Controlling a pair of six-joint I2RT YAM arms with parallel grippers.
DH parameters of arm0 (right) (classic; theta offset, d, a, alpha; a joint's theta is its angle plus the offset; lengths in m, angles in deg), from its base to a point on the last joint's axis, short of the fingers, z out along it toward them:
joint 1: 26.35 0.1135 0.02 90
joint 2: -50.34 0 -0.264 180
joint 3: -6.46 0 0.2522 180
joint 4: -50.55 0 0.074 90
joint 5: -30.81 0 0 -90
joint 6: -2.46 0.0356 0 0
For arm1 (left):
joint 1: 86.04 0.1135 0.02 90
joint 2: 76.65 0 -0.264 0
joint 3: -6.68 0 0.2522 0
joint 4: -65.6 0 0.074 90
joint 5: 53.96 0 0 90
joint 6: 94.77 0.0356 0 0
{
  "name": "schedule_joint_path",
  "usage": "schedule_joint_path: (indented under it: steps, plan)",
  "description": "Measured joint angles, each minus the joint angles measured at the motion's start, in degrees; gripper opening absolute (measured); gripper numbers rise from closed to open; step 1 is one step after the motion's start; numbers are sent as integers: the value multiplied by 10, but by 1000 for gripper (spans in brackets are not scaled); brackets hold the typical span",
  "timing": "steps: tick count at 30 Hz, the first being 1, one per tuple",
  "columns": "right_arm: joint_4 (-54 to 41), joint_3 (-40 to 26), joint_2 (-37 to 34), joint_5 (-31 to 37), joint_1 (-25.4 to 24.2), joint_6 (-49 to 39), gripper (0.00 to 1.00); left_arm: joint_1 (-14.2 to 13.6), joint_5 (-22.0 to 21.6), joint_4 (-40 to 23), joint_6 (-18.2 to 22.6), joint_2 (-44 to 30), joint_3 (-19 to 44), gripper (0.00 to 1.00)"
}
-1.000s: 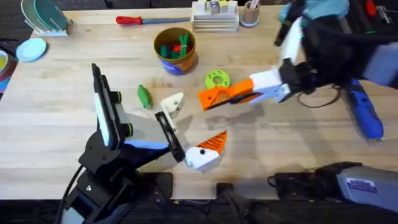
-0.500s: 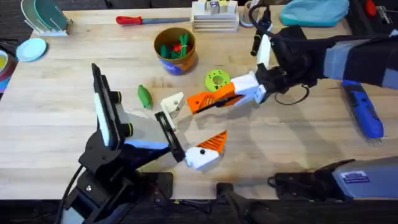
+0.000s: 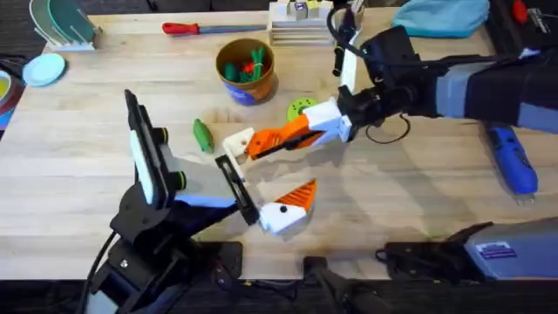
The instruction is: Pick up the gripper from the table and insert it into the empty holder that is missing its gripper. Then pick up a screw, insert it into the mounting hole, and use the screwdriver to tighten it. Finally, clean up the table by picking up the vegetable and placing it into the bucket.
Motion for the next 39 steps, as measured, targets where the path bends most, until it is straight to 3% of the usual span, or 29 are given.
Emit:
schedule_joint_path:
  steps: [11,19,21,24,29,39]
  plan:
    - [154,0,0,82,61,158,8,4,-19,-1,-4,0,0,993]
    - [167,0,4,128,76,199,8,8,-38,-3,-22,-2,0,992]
    - [166,0,5,131,77,204,82,8,-41,-3,-22,-2,0,993]
    - [164,0,4,132,77,205,292,8,-44,-2,-21,-2,0,993]
    - [156,0,3,116,84,200,843,0,-32,0,-9,-2,0,994]
    - [157,0,3,104,59,185,881,-1,-31,0,-2,-2,0,993]
